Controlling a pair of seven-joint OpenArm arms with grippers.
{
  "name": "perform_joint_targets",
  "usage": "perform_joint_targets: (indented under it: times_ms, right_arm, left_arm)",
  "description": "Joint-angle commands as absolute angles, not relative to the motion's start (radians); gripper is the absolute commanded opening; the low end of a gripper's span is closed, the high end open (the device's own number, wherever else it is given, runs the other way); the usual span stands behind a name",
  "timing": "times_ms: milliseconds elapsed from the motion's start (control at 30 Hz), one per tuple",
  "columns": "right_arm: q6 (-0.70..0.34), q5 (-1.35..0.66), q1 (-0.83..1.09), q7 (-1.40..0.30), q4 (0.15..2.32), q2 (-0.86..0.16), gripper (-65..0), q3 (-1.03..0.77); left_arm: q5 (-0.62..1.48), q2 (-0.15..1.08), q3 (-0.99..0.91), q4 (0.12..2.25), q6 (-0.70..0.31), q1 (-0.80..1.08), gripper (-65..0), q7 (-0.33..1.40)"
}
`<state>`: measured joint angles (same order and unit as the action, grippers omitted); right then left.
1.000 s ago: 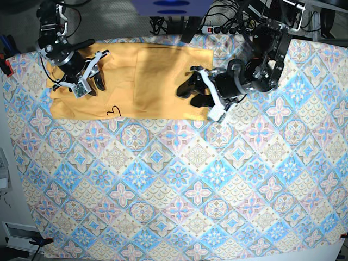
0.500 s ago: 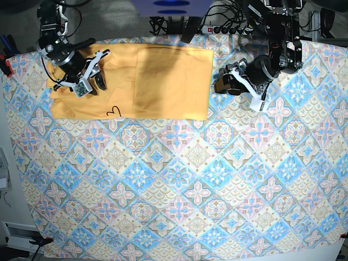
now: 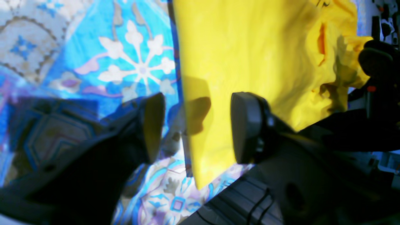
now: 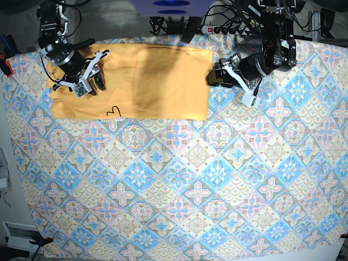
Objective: Fold the T-shirt properly
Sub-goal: 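Release the fabric and pull the left gripper back to the strip's end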
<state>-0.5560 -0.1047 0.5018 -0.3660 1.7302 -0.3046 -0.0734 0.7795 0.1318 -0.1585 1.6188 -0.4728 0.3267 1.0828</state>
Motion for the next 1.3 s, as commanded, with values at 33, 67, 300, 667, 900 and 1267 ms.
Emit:
perform_joint_targets:
  times_ms: [33, 67, 300, 667, 900, 1267]
  right_arm:
    - [-0.556, -0.116, 0.501, -0.341, 1.748, -0.317, -48.2, -0.079]
    - [-0.556, -0.116, 0.501, -0.341, 1.748, -0.317, -48.2, -0.079]
    - [-0.556, -0.116, 0.501, -0.341, 1.748, -0.317, -48.2, -0.079]
    - [-0.556, -0.116, 0.501, -0.34, 1.748, -0.317, -48.2, -0.079]
    - [-0.556, -0.116, 0.503, -0.34, 1.748, -0.317, -48.2, -0.079]
    - [-0.556, -0.116, 0.503, -0.34, 1.748, -0.317, -48.2, -0.079]
  left_arm:
    - [0.796, 0.133, -0.159, 1.632, -0.449, 0.321, -22.9, 1.07]
    - [0.796, 0.133, -0.159, 1.632, -0.441, 0.321, -19.7, 1.07]
    - [0.8, 0.131, -0.159, 1.632, -0.443, 0.315, -11.7, 1.075]
    - [0.799, 0.084, -0.143, 1.586, -0.441, 0.251, -16.7, 1.078]
    - [0.8, 0.084, -0.145, 1.498, -0.441, 0.239, -18.0, 1.07]
    - [0.799, 0.062, -0.131, 1.399, -0.443, 0.174, -18.0, 1.075]
